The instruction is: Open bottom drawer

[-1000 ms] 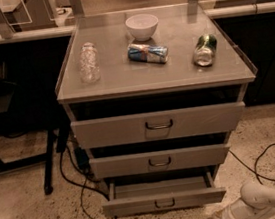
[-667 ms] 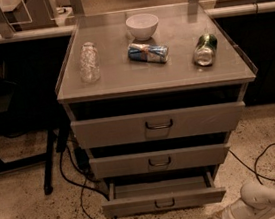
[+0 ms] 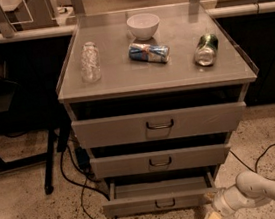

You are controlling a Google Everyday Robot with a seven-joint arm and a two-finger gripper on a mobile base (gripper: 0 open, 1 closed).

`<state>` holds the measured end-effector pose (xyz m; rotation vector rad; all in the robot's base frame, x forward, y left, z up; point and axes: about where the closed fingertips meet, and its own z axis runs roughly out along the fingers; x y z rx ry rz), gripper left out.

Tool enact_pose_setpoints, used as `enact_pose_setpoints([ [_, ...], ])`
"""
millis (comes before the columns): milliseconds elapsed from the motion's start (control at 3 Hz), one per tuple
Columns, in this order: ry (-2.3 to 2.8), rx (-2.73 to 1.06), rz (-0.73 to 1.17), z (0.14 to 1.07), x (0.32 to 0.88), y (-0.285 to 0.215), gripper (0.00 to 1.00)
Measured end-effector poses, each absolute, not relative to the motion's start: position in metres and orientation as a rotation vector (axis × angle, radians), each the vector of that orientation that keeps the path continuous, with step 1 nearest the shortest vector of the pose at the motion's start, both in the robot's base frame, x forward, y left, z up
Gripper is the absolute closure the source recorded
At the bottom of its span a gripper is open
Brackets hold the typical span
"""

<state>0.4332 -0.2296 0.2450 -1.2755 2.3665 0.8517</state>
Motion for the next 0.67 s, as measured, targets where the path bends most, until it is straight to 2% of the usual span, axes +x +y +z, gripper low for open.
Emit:
enact_pose_setpoints([
  [667,2.304,-1.302,0.792,0.251,0.495,-0.212,0.0],
])
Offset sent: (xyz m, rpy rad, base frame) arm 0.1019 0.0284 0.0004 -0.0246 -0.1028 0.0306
